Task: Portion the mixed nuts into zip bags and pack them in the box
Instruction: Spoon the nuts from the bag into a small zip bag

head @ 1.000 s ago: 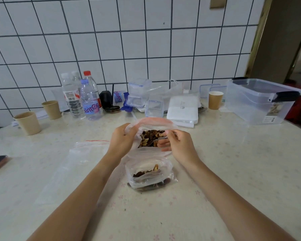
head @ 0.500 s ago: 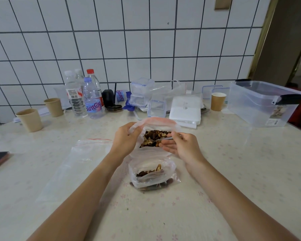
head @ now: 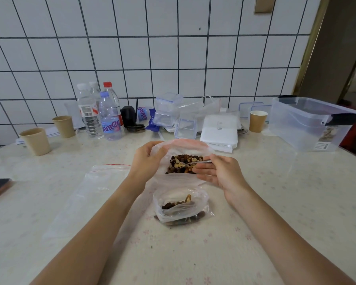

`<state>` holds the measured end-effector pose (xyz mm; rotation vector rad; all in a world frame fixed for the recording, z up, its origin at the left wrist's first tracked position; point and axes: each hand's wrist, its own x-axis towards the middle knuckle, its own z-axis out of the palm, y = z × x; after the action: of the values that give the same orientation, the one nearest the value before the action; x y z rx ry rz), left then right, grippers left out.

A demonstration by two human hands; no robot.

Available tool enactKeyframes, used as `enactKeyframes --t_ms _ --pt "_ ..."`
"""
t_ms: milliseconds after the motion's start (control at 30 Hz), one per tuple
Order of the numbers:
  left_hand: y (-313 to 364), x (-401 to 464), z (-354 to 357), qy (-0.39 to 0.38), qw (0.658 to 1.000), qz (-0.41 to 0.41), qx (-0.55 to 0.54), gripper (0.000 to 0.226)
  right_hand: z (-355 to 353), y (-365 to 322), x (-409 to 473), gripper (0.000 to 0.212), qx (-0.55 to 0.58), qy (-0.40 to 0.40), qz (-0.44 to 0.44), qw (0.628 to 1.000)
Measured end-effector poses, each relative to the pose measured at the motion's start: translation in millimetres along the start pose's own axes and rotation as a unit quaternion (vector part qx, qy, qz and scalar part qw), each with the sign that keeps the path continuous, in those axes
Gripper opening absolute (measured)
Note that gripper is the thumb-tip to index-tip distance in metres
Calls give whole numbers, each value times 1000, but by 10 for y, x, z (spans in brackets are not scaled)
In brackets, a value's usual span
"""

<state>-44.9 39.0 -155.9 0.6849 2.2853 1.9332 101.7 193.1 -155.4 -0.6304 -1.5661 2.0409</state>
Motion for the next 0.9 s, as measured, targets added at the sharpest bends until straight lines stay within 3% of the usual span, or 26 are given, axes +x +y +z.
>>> enactKeyframes --t_ms 300,533,633,800,900 --pt "215 -94 -163 -13 997 49 62 39 -87 -163 12 33 -34 23 -47 998" --pt "297 -361 -368 47 957 174 226 14 -145 -377 -44 38 -16 -15 -93 995" --pt "303 -534 -431 7 963 147 227 11 -158 -441 -93 40 -29 -45 -99 994" --pt "268 -779 -466 -133 961 35 240 40 -176 -500 -172 40 -86 -116 -99 985" --pt "231 -833 -480 -194 949 2 248 30 -170 -503 -210 40 -136 -150 -102 974"
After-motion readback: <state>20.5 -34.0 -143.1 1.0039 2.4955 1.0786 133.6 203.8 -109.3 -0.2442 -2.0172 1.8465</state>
